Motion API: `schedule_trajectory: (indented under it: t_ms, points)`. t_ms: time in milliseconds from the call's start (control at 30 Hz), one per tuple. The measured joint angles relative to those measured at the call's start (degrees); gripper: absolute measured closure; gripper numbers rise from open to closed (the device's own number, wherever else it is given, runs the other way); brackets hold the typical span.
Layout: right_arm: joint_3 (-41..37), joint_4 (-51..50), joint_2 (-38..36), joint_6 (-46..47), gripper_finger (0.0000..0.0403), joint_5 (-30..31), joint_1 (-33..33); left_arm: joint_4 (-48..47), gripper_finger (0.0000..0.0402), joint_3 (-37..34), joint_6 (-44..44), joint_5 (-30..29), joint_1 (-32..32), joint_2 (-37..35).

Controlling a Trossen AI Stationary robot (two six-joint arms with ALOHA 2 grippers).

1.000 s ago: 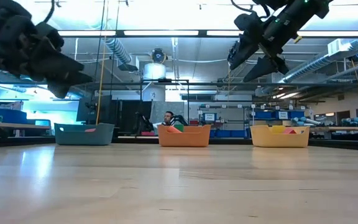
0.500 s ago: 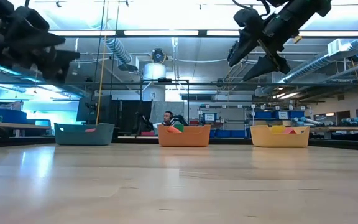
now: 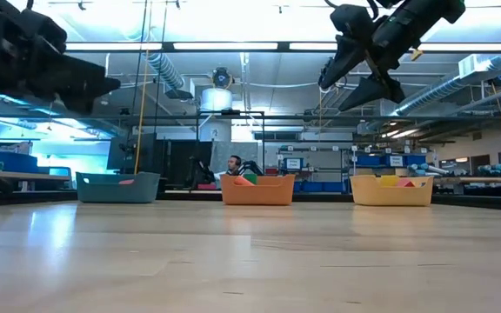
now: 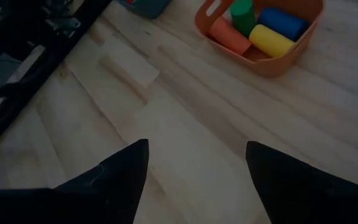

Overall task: Sort blocks by size
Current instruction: Return to home position

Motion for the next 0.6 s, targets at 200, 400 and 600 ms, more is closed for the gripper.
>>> schedule_trajectory:
  t_ms: [200, 400, 600]
  points:
    - [0.0, 0.0, 0.0, -5.8, 0.0119, -0.2, 0.8, 1.3, 0.0204, 0.0, 1.5, -3.5, 0.0, 0.0]
    - [0.0, 0.0, 0.0, -13.3, 0.0122, -0.2, 5.3, 1.3, 0.0204, 0.0, 1.4, -3.5, 0.0, 0.0]
    - [-2.3, 0.4, -0.7, -17.5, 0.0119, 7.0, 14.1, 1.3, 0.0204, 0.0, 1.4, -3.6, 0.0, 0.0]
